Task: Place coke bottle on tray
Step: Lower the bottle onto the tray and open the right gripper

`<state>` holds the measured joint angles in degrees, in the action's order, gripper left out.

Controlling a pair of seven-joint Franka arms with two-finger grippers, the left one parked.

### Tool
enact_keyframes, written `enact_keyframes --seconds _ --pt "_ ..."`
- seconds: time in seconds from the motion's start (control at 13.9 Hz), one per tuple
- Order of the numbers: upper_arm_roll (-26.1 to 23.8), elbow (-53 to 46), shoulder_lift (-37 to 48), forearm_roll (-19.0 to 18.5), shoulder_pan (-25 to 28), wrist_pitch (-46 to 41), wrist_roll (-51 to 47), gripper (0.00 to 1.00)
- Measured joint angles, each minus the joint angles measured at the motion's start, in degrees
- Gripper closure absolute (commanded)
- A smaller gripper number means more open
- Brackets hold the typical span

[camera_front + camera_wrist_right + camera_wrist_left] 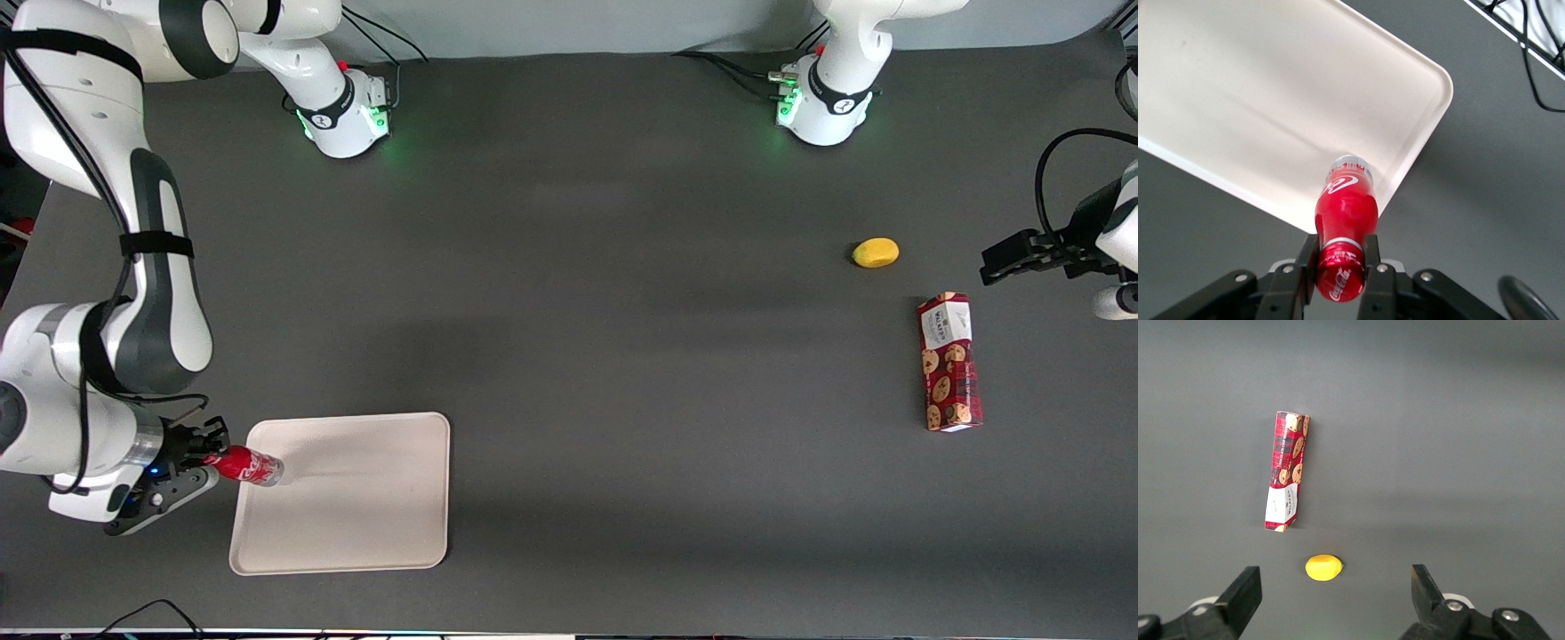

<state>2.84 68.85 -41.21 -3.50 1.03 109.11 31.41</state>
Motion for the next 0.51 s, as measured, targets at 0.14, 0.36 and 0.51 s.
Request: enact_keyframes --seconds 0.14,0.36,0.51 --pt "0.02 -0.05 -1.19 0.38 -0.11 0.87 0.0 0.97" --pt "0.35 -0.4 -1.53 0.98 -0.13 0.99 -0.04 0.0" --pt "0.43 -1.09 -1.52 1.12 -0.11 0.94 -0.15 0.0"
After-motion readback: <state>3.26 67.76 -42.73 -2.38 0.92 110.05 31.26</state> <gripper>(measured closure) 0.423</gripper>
